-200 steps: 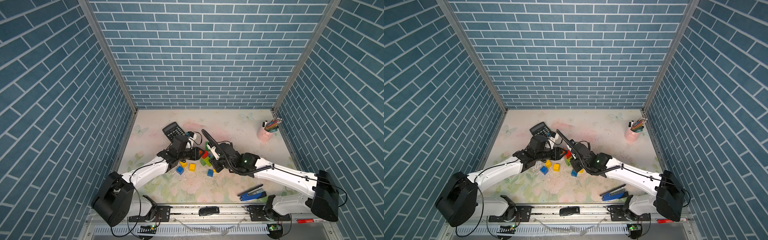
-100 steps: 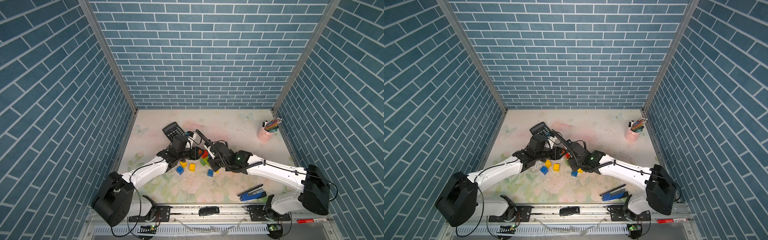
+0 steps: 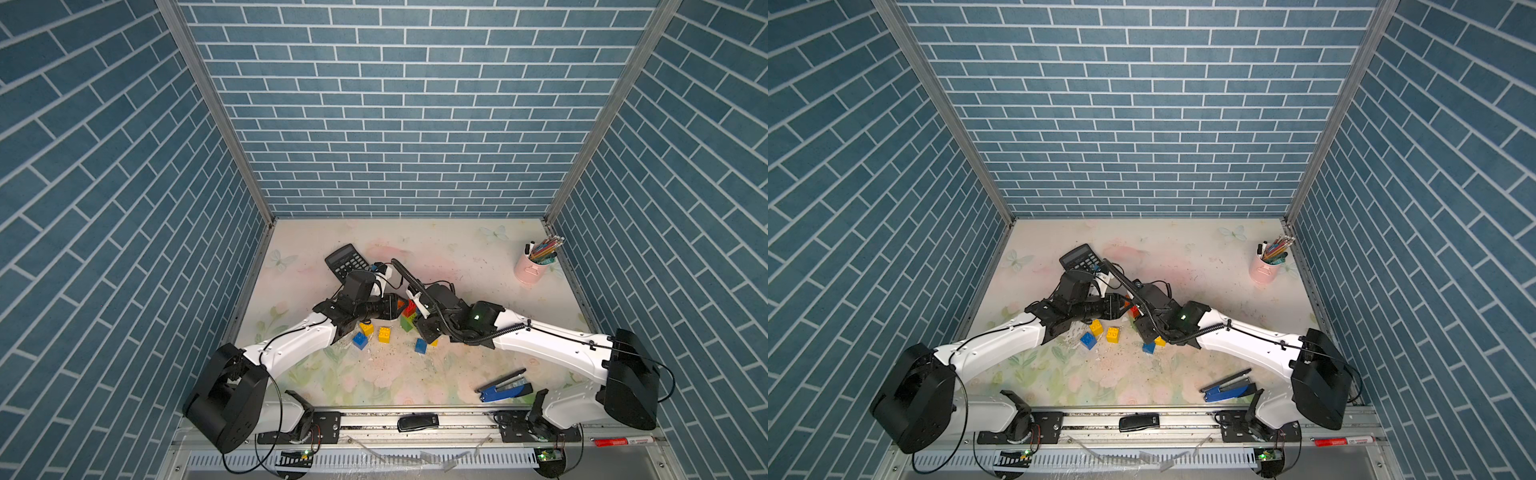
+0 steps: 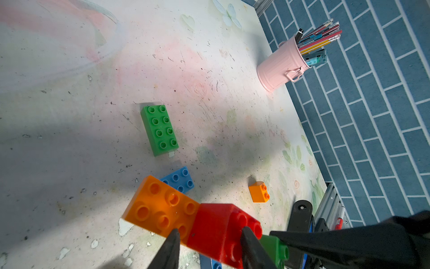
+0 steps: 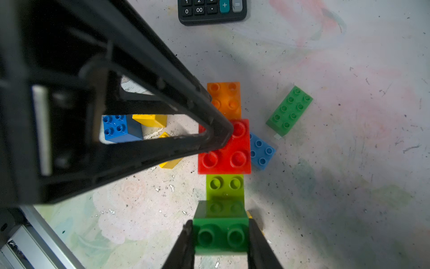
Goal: Assemble a fork with lego
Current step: Assemble the lego brick with the lego brick.
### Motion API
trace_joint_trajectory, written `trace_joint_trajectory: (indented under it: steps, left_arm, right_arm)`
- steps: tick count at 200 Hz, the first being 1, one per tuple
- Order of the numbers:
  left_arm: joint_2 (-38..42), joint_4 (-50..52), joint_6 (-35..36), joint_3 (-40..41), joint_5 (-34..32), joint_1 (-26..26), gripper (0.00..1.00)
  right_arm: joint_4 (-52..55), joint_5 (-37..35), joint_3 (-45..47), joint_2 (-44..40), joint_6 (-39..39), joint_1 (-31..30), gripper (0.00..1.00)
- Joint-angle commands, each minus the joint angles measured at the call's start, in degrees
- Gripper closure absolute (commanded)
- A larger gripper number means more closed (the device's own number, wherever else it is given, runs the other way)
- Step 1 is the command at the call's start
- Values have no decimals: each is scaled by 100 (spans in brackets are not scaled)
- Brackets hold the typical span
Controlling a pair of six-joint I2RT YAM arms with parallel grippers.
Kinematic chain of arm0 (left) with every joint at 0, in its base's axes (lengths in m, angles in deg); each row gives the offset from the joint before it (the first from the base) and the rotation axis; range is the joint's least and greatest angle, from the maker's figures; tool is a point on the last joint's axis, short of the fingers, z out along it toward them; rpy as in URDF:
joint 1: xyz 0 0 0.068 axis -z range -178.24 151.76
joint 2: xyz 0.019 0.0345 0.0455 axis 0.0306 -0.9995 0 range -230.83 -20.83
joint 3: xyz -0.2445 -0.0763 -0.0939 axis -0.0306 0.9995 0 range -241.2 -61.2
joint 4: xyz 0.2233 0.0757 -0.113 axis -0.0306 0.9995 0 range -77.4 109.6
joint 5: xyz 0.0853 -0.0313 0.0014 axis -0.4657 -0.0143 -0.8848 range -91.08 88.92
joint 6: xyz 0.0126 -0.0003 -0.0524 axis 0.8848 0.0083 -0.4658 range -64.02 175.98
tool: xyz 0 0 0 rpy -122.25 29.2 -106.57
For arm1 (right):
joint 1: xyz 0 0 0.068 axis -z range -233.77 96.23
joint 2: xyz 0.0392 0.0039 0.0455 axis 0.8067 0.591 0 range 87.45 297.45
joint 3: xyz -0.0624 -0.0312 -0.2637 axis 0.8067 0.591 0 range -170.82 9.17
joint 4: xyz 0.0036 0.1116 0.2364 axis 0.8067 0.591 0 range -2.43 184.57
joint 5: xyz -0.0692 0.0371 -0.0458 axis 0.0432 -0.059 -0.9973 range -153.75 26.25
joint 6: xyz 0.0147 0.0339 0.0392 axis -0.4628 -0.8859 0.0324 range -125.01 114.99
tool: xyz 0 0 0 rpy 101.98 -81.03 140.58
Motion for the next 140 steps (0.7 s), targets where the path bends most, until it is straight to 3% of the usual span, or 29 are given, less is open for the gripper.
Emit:
trace_joint_trajectory:
  steps: [1,140]
  left_arm:
    - [-147,490,58,169,-164,-51,56]
    - [-143,582,84,115,-164,-73,56]
  right_arm:
    - [-4,-261,29,-299,-110,-65,100]
    - [95,-124,13,-70,-138,-114,100]
